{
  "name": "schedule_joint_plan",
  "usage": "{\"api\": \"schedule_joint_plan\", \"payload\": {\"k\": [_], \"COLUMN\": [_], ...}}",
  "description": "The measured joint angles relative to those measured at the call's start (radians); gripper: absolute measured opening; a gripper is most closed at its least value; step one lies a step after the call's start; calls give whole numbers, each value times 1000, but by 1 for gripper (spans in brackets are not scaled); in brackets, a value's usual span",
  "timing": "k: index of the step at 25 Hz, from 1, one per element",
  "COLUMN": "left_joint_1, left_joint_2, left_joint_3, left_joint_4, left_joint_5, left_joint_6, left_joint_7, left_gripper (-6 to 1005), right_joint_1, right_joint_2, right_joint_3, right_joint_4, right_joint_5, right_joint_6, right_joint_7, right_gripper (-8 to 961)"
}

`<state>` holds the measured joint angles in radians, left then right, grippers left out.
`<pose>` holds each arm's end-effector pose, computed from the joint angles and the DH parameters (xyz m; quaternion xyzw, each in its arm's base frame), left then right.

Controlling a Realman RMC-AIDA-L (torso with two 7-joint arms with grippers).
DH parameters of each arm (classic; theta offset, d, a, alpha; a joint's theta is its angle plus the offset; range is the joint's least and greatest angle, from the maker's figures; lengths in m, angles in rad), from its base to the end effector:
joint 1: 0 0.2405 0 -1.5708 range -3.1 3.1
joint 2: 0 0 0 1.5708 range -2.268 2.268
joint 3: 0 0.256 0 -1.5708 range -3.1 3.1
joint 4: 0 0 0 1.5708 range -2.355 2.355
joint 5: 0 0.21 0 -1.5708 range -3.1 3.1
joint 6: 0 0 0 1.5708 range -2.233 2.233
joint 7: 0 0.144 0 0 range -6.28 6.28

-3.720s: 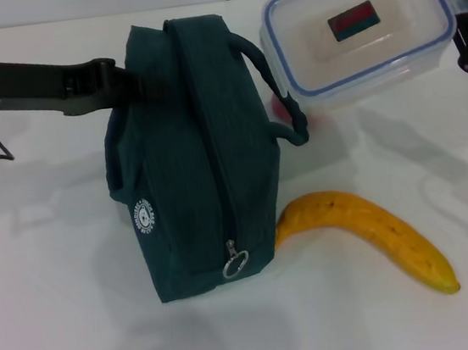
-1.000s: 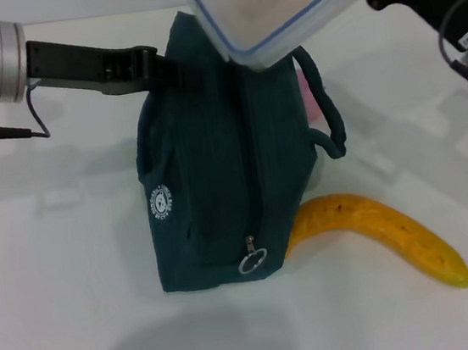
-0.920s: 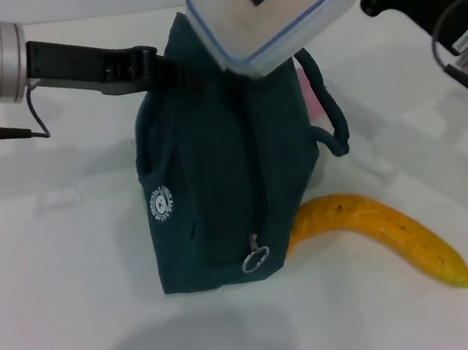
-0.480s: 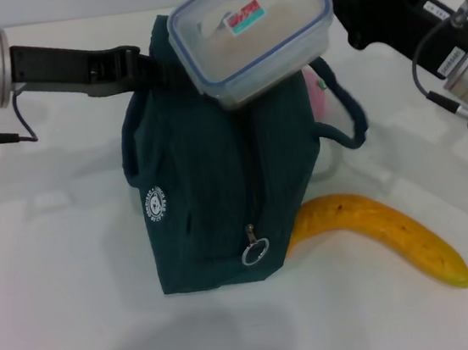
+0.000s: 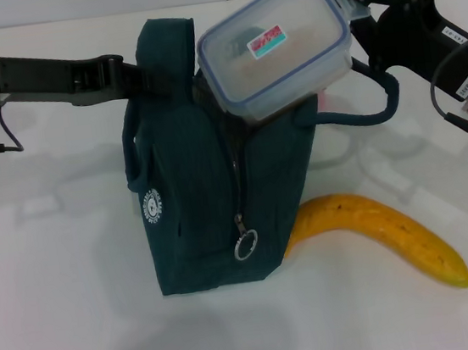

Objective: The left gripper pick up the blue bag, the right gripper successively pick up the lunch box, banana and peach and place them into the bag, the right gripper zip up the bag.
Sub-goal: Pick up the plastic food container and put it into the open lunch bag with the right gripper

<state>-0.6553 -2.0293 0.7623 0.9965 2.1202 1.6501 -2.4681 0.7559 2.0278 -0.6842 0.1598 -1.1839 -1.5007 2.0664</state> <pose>-0.1988 0.3742 0.0575 -0.8377 -0.5119 -0.1810 0.0595 0.2136 0.3590 -0.0347 0.4810 -0.6586 -0.5726 0.0835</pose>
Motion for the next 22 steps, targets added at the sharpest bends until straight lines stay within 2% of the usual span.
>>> {"api": "schedule_joint_plan", "payload": {"k": [6,16,22], "left_joint_1": [4,-6,-2], "left_joint_2": [0,-2,-7], "left_joint_3": [-14,-17,-17], "left_joint_4": [1,-4,-2], "left_joint_5": [-1,-1,-1], "left_joint_6": [0,0,0], "left_joint_7": [1,11,11], "left_gripper": [54,54,54], "right_joint_1": [11,106,103], "right_joint_2": [0,0,0], "right_joint_3": [-2,-3,-2], "right_joint_4": [-15,-11,-13], "right_joint_5": [-2,-83,-82], "right_joint_6": [2,-4,-12], "right_joint_7": [-2,-38,-39], "right_gripper": [115,116,298]}}
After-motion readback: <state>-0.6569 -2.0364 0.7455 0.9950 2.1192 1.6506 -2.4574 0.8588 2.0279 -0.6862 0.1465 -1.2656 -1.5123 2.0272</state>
